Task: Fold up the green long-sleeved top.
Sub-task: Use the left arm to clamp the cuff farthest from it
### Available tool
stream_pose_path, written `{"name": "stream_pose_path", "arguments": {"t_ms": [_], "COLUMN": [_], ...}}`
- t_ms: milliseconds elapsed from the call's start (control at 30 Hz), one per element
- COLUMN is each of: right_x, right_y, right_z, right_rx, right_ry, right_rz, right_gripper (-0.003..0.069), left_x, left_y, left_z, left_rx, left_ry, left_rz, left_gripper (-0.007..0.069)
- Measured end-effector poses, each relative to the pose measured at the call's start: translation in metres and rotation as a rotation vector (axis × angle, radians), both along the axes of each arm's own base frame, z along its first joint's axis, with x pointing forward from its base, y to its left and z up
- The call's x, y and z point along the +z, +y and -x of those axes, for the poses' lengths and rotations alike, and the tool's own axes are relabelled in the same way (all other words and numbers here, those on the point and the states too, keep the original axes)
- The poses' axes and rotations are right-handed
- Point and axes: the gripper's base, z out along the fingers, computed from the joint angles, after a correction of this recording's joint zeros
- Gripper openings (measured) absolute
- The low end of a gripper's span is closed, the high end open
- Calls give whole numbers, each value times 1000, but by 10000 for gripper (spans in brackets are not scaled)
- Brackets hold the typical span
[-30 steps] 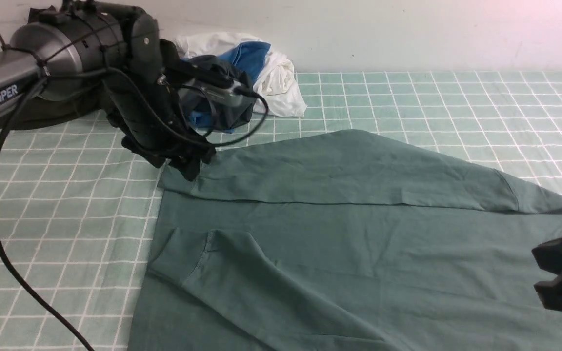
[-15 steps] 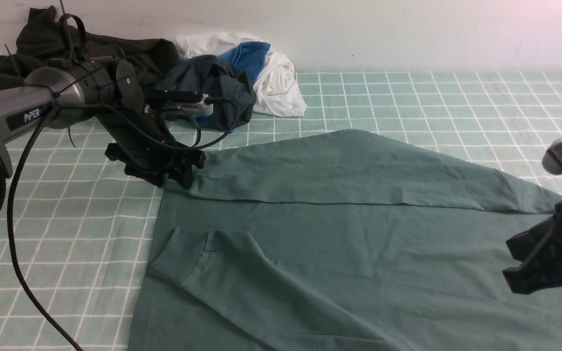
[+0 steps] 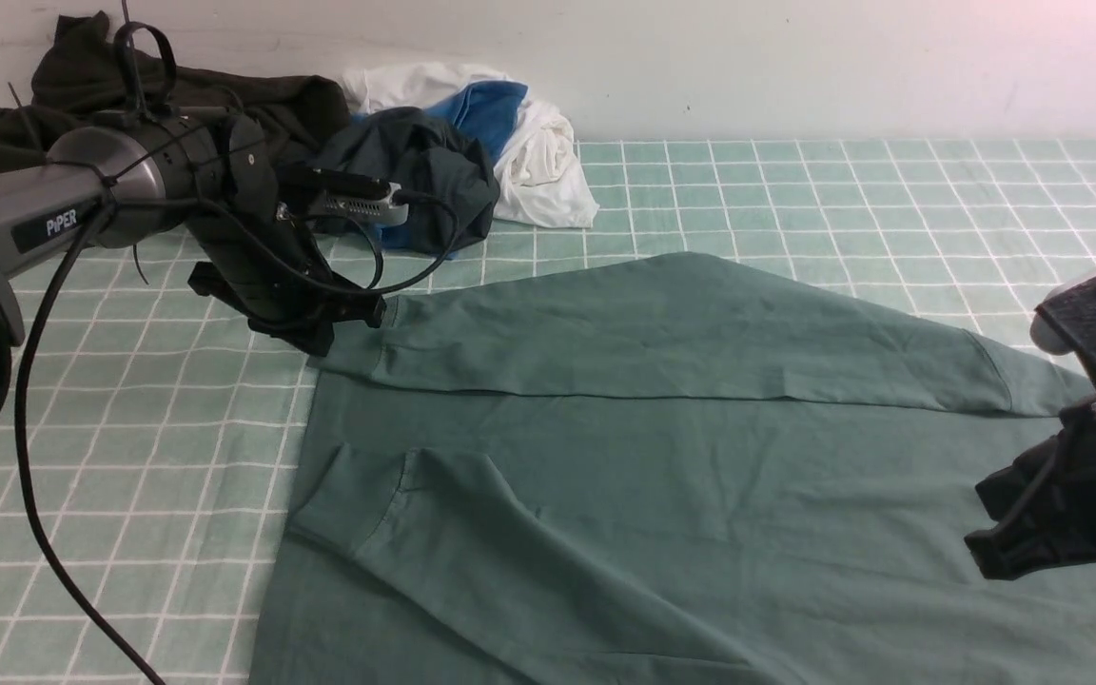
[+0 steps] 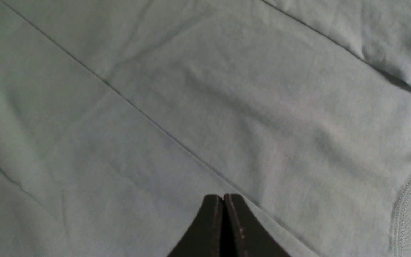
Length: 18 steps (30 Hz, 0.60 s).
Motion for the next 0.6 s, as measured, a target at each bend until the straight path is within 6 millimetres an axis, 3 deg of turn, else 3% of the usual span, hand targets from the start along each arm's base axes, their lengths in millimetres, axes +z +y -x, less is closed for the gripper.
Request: {"name": "stream_pose_path", "arguments": {"t_ms": [33,167,333,467,567,600], "right_x": [0,0,0,0,0,0], "right_y": [0,0,0,0,0,0], "right_z": [0,0,0,-1,-1,-1], "right_rx": [0,0,0,0,0,0], "right_ry": [0,0,-6,-7,-7,-7], "right_rz": [0,0,-2,-2,-2,-2], "right_gripper": [-18,-18,-18,-18,-18,-18], "left_x": [0,-1,-9,-9,-9,-9], "left_y": [1,3,0,0,-1,-2], "left_z": [0,-1,-1,-2,-2,-1], "left_rx": [5,36,56,55,45,41], "left_ry": [-1,1,23,25,28,29], "left_rz": [-7,-15,23,41,50,53], "left_gripper": [73,275,424,407,323,255]}}
